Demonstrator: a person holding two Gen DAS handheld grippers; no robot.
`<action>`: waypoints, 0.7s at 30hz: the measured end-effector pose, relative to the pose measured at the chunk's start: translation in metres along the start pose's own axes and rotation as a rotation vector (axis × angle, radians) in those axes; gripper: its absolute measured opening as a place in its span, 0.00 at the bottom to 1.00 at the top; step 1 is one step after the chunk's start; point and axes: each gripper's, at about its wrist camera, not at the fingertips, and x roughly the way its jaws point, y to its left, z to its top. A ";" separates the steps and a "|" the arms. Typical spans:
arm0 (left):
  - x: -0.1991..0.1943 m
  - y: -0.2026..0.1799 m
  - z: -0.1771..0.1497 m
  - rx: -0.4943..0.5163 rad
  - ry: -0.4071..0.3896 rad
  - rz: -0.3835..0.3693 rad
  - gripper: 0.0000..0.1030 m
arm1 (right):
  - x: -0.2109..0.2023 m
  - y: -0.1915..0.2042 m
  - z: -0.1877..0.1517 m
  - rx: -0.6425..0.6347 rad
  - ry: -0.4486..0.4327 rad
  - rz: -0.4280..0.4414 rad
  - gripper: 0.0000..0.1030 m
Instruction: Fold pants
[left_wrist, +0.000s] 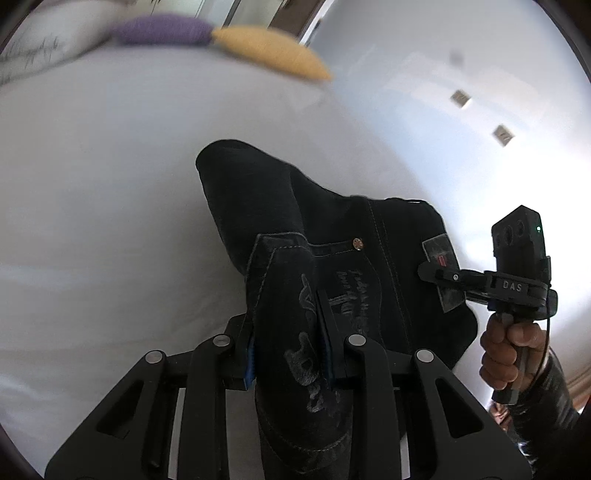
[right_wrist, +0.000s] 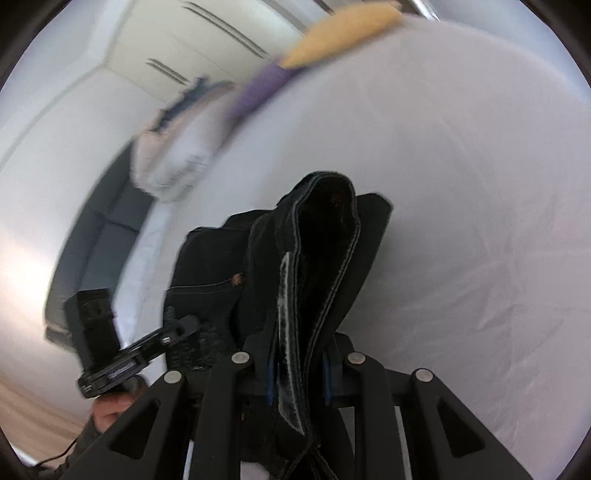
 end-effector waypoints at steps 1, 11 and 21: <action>0.008 0.002 -0.002 -0.007 0.003 0.005 0.26 | 0.009 -0.016 -0.001 0.029 0.015 -0.014 0.25; 0.005 0.015 -0.017 0.028 -0.044 0.107 0.53 | -0.003 -0.031 -0.017 0.013 -0.062 0.017 0.40; -0.098 -0.043 -0.088 0.177 -0.350 0.398 0.94 | -0.097 -0.001 -0.086 -0.053 -0.263 -0.243 0.64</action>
